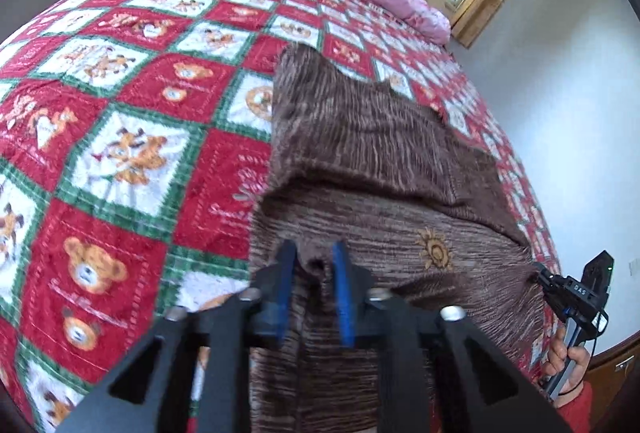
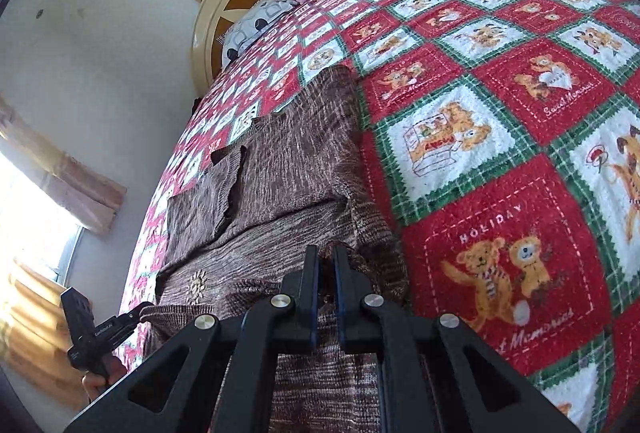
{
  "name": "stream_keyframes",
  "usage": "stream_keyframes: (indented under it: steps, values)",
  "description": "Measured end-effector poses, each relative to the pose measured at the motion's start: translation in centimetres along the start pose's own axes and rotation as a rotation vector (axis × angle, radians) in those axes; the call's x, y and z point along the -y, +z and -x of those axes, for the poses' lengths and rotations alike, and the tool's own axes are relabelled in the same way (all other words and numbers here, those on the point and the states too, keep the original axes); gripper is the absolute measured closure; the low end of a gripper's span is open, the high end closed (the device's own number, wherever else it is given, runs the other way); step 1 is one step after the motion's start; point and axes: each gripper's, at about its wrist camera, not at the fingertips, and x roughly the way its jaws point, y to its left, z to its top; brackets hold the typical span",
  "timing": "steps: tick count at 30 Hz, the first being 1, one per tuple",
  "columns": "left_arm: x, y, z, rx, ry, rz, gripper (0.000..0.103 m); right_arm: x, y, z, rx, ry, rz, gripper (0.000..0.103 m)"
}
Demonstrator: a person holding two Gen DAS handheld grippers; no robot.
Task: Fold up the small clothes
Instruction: 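Grasp the folded edge with both grippers and fold it toward the collar, release, then withdraw both open grippers from the folded sweater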
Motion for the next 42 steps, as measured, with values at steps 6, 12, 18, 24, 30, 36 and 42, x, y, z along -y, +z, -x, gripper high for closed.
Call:
stream_keyframes:
  steps: [6,12,18,24,30,36,42]
  values:
    - [-0.7,0.3,4.1,0.133,0.002,-0.143,0.037,-0.5,0.2,3.0,0.077,0.081,-0.005,0.040]
    - [2.1,-0.4,2.4,0.106,-0.021,-0.418,0.037,-2.3,-1.7,5.7,0.188,0.024,0.120,0.040]
    - [3.3,0.4,-2.3,-0.002,-0.014,-0.452,0.038,-4.2,-3.8,6.4,0.218,-0.063,0.245,0.041]
    - [2.2,0.6,-4.1,-0.081,-0.061,-0.379,0.053,-3.8,-4.2,6.6,0.201,-0.074,0.247,0.041]
    - [1.1,0.8,-3.8,-0.091,-0.109,-0.322,0.061,-3.8,-4.1,6.7,0.204,-0.101,0.273,0.041]
    - [0.1,0.9,-4.0,-0.081,-0.135,-0.262,0.086,-4.0,-2.8,6.2,0.188,-0.217,0.375,0.043]
    - [0.4,0.8,-4.1,-0.073,-0.122,-0.274,0.081,-3.8,-1.8,4.0,0.134,-0.246,0.435,0.043]
